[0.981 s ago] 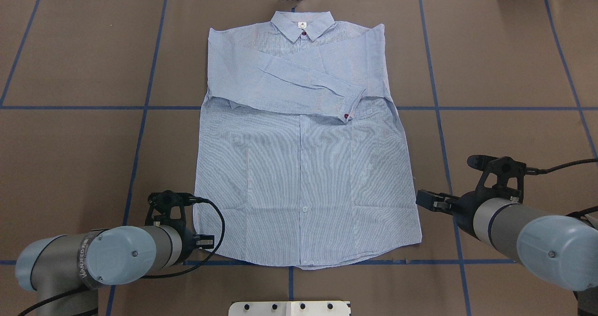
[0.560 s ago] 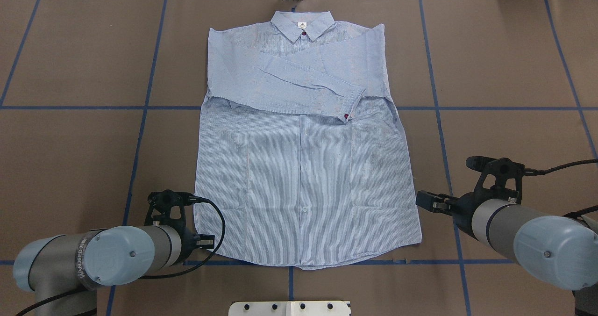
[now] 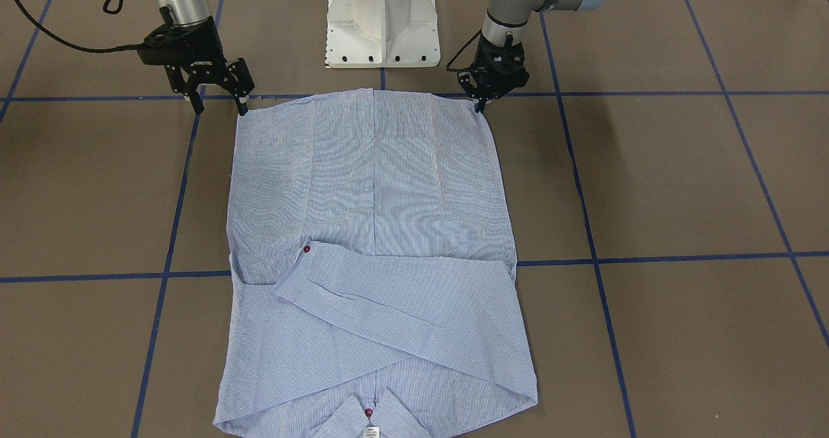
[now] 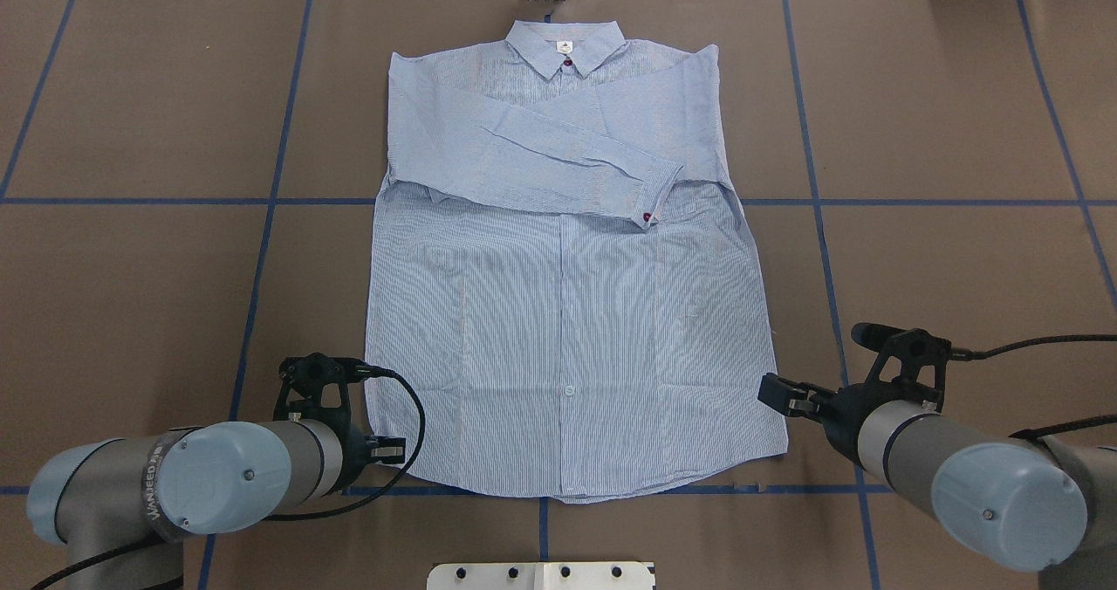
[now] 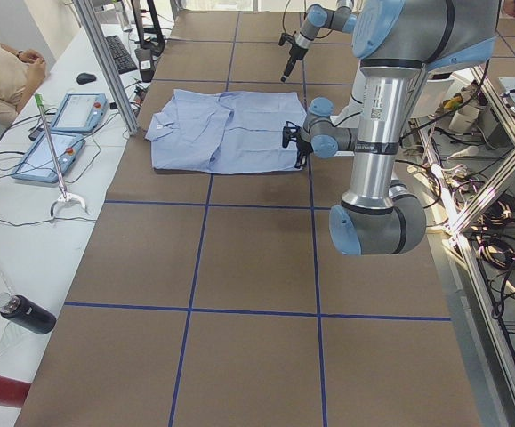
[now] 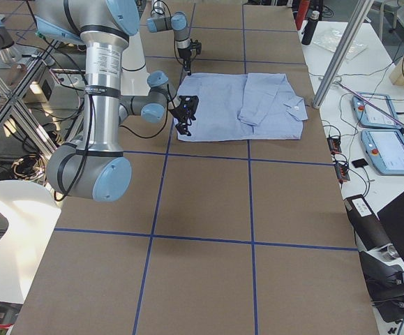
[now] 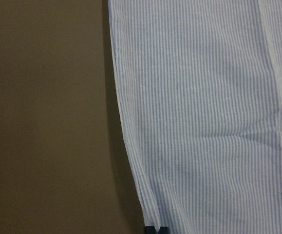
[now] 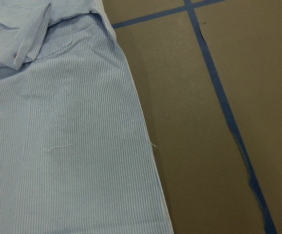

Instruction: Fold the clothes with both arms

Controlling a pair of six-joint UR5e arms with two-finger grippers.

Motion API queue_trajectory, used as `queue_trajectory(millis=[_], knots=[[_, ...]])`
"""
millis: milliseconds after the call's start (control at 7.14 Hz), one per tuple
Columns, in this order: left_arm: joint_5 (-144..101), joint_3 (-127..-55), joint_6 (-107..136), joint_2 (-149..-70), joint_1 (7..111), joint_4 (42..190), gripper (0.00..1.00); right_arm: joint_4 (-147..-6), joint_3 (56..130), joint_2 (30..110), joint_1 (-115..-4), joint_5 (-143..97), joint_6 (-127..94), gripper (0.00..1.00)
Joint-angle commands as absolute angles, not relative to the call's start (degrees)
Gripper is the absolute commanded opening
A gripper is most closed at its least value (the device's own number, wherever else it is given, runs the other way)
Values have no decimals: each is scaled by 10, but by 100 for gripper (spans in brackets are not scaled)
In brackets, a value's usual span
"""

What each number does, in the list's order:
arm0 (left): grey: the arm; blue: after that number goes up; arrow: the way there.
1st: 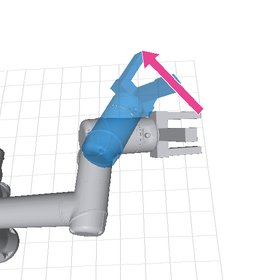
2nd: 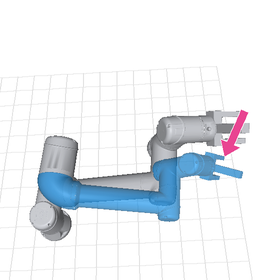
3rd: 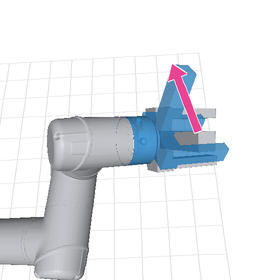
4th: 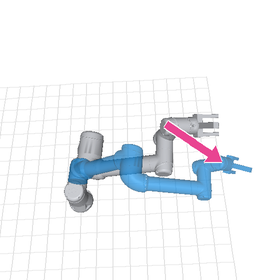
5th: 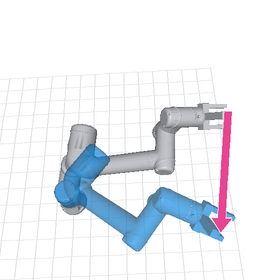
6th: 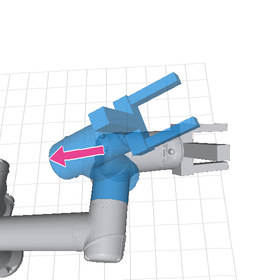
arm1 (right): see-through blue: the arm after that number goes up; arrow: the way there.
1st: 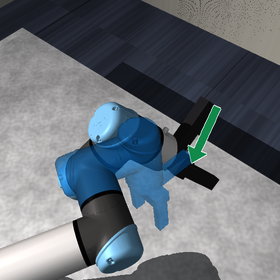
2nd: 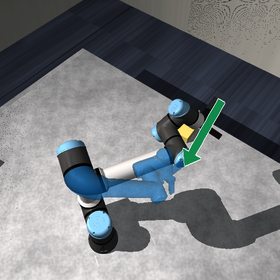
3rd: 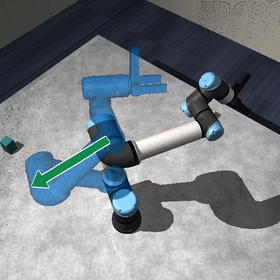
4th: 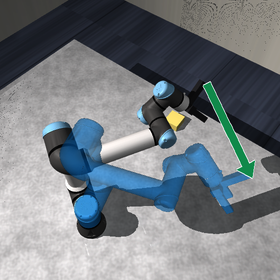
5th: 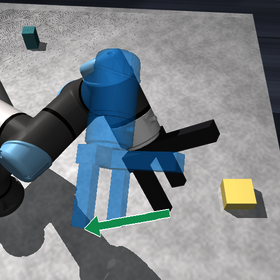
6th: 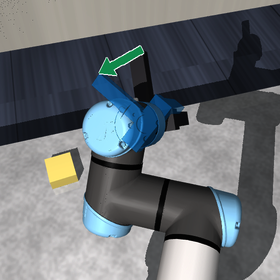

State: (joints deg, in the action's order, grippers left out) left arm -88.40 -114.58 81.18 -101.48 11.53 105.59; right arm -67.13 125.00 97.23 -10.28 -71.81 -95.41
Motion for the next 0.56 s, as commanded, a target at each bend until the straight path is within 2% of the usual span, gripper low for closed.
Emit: queue_trajectory(millis=[0, 140, 420], knots=[[-881, -1146, 812, -1013, 115, 1062, 0, -669, 1246, 975, -57, -670, -1020, 51], [-875, -1147, 811, -1014, 115, 1063, 0, -670, 1237, 975, -51, -666, -1040, 33], [-872, -1148, 811, -1016, 111, 1063, 0, -671, 1217, 972, -45, -659, -1049, 31]])
